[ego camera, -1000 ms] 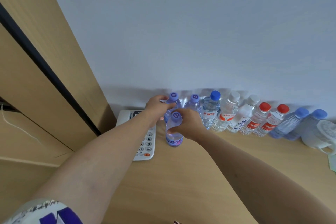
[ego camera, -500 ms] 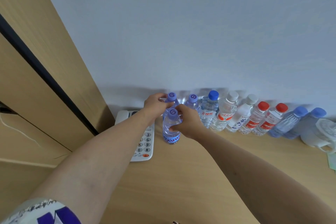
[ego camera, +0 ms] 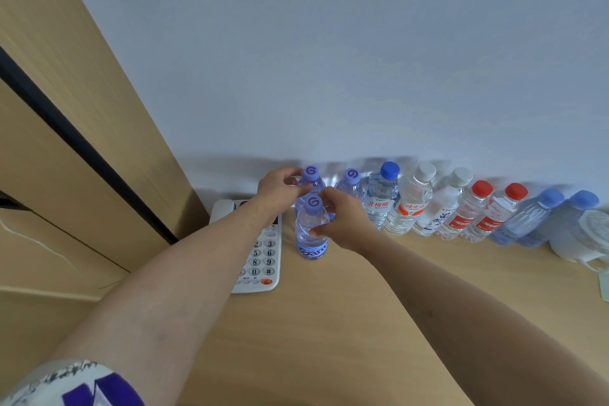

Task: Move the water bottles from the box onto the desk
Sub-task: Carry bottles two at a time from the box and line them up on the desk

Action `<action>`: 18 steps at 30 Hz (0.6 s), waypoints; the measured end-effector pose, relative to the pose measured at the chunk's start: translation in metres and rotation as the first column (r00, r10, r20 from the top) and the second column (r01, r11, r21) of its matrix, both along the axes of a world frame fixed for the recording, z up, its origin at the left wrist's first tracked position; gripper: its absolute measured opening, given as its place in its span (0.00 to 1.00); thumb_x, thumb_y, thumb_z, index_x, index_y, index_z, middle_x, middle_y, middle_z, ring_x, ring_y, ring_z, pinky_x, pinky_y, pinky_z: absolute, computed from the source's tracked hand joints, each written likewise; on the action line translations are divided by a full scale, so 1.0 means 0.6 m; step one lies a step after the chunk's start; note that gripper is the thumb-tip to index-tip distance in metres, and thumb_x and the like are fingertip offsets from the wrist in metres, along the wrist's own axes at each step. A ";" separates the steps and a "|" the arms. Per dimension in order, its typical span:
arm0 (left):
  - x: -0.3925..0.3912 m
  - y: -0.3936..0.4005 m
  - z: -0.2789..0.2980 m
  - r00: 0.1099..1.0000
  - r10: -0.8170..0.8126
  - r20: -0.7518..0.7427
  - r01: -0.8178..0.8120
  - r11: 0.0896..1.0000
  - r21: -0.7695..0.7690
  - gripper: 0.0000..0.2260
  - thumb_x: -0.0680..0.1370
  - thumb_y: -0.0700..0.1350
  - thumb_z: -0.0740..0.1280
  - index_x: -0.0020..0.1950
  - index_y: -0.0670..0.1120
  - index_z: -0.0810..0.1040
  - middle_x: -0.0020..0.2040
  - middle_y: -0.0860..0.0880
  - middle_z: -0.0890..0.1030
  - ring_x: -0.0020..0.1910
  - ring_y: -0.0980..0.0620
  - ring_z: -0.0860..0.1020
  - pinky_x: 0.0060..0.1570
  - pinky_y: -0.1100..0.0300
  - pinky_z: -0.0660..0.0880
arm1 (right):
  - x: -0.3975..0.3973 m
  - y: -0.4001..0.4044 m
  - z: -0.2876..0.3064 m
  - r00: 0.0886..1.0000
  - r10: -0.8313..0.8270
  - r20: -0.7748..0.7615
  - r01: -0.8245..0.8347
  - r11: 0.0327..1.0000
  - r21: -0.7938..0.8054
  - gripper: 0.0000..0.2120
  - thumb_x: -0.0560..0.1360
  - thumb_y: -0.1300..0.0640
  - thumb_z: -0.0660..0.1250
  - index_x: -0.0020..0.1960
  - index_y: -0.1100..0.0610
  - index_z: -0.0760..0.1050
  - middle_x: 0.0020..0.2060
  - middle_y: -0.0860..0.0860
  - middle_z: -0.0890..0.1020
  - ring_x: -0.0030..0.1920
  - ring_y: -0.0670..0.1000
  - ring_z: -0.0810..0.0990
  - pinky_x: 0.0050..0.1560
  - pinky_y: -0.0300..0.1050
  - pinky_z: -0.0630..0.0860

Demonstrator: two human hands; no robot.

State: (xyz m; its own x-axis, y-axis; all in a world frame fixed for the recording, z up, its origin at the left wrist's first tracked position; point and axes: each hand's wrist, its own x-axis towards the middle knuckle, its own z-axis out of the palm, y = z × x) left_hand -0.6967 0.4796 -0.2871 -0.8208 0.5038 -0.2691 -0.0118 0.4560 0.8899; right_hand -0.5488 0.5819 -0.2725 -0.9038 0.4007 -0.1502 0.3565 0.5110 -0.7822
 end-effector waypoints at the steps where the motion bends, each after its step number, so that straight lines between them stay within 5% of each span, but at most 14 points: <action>1: 0.003 0.001 0.003 1.000 -0.003 -0.005 0.003 1.000 -0.008 0.15 0.74 0.45 0.79 0.59 0.54 0.84 0.54 0.50 0.84 0.56 0.47 0.83 0.61 0.46 0.81 | 0.002 -0.001 -0.002 1.000 -0.016 0.000 0.016 1.000 -0.004 0.22 0.65 0.66 0.80 0.54 0.53 0.75 0.50 0.49 0.82 0.54 0.53 0.81 0.51 0.43 0.76; 6: 0.018 -0.010 0.042 0.992 -0.024 -0.124 0.009 0.994 -0.113 0.22 0.76 0.49 0.76 0.69 0.50 0.79 0.61 0.49 0.81 0.55 0.51 0.78 0.55 0.59 0.74 | 0.014 -0.020 0.007 0.998 -0.059 0.034 0.056 0.995 0.088 0.29 0.67 0.61 0.80 0.66 0.51 0.78 0.57 0.49 0.84 0.58 0.52 0.81 0.56 0.47 0.77; 12: 0.043 -0.044 0.105 0.918 -0.149 -0.367 0.082 0.978 -0.191 0.22 0.77 0.53 0.74 0.70 0.49 0.78 0.68 0.46 0.79 0.66 0.45 0.77 0.65 0.54 0.74 | 0.065 -0.047 0.035 0.978 -0.205 0.042 0.192 0.959 0.209 0.33 0.66 0.54 0.81 0.69 0.51 0.76 0.59 0.52 0.83 0.59 0.55 0.80 0.52 0.46 0.75; 18: 0.143 -0.024 0.131 0.670 -0.408 -0.621 0.285 0.913 -0.291 0.23 0.77 0.55 0.72 0.70 0.48 0.79 0.69 0.46 0.78 0.70 0.43 0.72 0.68 0.51 0.71 | 0.199 -0.069 0.060 0.914 -0.401 0.053 0.352 0.853 0.385 0.39 0.69 0.45 0.79 0.76 0.49 0.69 0.70 0.54 0.76 0.70 0.58 0.71 0.66 0.52 0.71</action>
State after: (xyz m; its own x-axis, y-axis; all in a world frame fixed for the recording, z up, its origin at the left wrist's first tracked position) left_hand -0.6108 0.4651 -0.2087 -0.5904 0.7897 0.1668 0.7323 0.4372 0.5222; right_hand -0.4293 0.5408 -0.2363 -0.6554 0.7546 -0.0318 0.6621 0.5538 -0.5049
